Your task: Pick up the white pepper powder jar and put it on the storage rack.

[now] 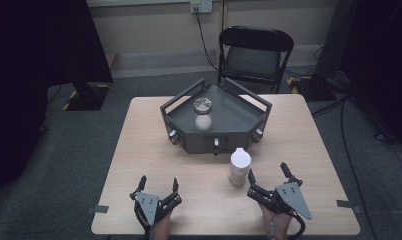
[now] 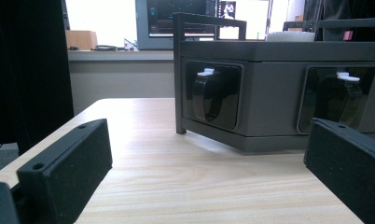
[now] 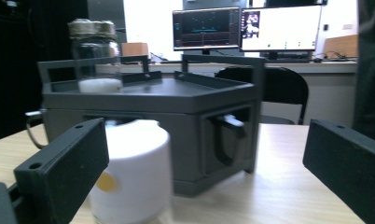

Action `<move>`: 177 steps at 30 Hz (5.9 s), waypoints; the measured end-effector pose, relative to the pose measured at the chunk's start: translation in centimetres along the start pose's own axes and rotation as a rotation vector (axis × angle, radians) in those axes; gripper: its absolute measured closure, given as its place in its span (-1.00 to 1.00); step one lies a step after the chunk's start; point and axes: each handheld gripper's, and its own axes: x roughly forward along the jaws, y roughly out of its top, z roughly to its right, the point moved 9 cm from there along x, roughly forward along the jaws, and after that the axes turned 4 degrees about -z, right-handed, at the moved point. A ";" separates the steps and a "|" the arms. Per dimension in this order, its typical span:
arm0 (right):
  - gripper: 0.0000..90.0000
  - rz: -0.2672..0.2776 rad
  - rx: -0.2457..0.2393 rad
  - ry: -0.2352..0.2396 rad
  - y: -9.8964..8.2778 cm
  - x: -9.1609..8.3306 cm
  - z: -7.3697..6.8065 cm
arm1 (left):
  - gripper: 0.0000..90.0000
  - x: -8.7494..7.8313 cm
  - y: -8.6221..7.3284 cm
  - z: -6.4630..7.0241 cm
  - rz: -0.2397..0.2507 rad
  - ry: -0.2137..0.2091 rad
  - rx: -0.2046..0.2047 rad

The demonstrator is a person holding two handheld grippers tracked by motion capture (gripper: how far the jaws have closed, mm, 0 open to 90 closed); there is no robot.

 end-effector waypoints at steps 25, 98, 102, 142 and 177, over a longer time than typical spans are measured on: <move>-0.71 -0.151 -0.037 0.065 -1.3 4.9 -3.5 | -1.00 0.1 0.0 0.1 0.001 0.007 -0.001; -0.32 -0.123 -0.082 0.207 4.7 4.8 -2.1 | -1.00 0.1 0.0 0.1 0.000 0.018 -0.001; -0.32 -0.121 -0.090 0.217 5.5 5.2 -1.9 | -1.00 0.1 0.0 0.1 0.000 0.018 -0.001; -0.32 -0.098 -0.051 0.192 13.2 12.2 -1.1 | -1.00 0.0 0.0 0.2 0.000 0.019 -0.001; -0.32 -0.147 -0.065 0.116 10.9 18.9 -3.5 | -1.00 0.1 0.0 0.1 0.001 0.015 -0.001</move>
